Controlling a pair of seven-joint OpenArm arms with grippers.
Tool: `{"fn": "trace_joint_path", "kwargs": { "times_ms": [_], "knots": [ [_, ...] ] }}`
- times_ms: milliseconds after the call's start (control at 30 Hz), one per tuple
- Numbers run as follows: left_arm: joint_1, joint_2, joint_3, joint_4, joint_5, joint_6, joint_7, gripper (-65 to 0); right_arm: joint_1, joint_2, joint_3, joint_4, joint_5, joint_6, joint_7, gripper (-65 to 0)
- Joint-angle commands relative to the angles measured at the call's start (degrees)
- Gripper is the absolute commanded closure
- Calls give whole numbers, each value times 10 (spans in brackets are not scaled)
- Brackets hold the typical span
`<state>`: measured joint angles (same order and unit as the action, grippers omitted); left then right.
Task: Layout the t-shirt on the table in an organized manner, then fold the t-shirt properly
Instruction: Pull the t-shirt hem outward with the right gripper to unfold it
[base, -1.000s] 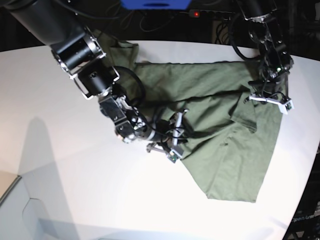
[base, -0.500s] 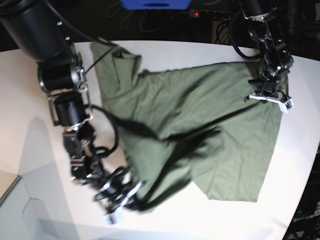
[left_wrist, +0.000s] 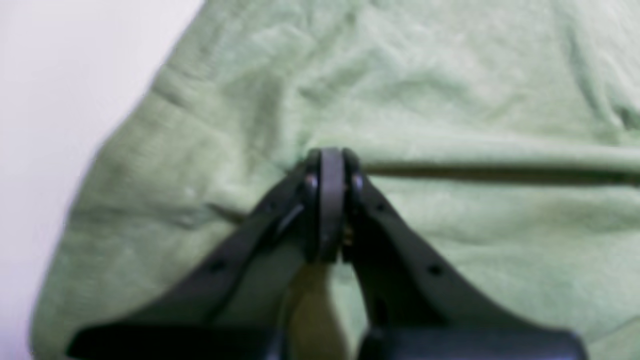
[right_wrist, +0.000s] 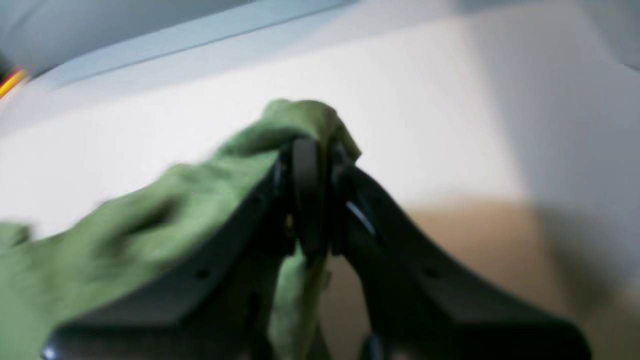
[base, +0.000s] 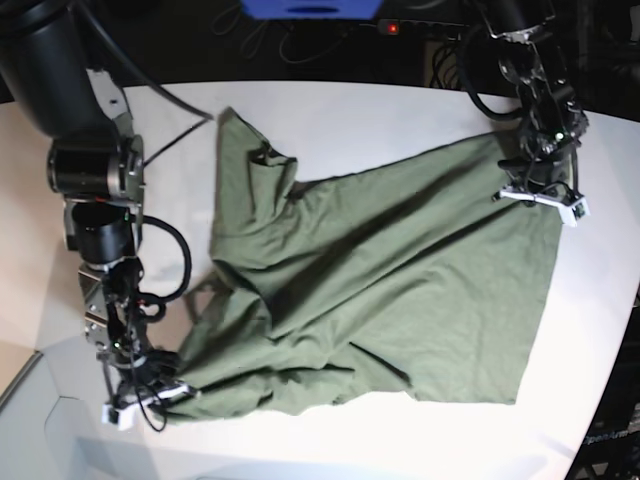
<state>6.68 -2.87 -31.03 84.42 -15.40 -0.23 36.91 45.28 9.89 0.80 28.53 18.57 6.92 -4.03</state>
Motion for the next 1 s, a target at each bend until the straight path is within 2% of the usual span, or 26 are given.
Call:
{"fn": "trace_joint_path", "kwargs": {
  "times_ms": [0, 33, 100, 167, 267, 367, 467, 567, 667, 833, 967],
  "knots": [
    [-5, -10, -2, 6, 3, -1, -5, -2, 24, 13, 2, 7, 6, -32, 32, -56],
    [-5, -19, -2, 6, 1, -1, -5, -2, 24, 15, -4, 7, 6, -52, 39, -71],
    [-5, -29, -2, 6, 0, -1, -5, -2, 25, 16, -6, 10, 6, -55, 44, -79],
    [-6, -34, -3, 6, 0, -1, -5, -2, 27, 23, -7, 10, 6, -55, 43, -60],
    [-7, -49, -16, 7, -1, -1, -6, -2, 37, 24, -8, 9, 6, -54, 28, 0],
    [-17, -48, -37, 25, -1, -1, -5, -2, 44, 22, -8, 10, 6, -54, 0, -3],
    [-23, -46, -41, 75, -3, -1, 0, -2, 43, 13, -8, 10, 6, -54, -10, -73],
    [-38, -30, -32, 131, -44, -1, 2, -2, 31, 13, -7, 10, 6, -54, -10, -136],
    [-61, -24, 15, 147, -75, 3, 2, -2, 6, 15, -8, 48, 6, -54, -13, -171],
    [-110, 0, 124, 45, -43, 4, -5, -2, -71, 46, -7, 199, 6, -54, -86, -208],
    [-151, 5, 147, -68, -15, 0, -6, -2, -142, 60, -3, 345, 9, -54, -183, -249]
  ]
}}
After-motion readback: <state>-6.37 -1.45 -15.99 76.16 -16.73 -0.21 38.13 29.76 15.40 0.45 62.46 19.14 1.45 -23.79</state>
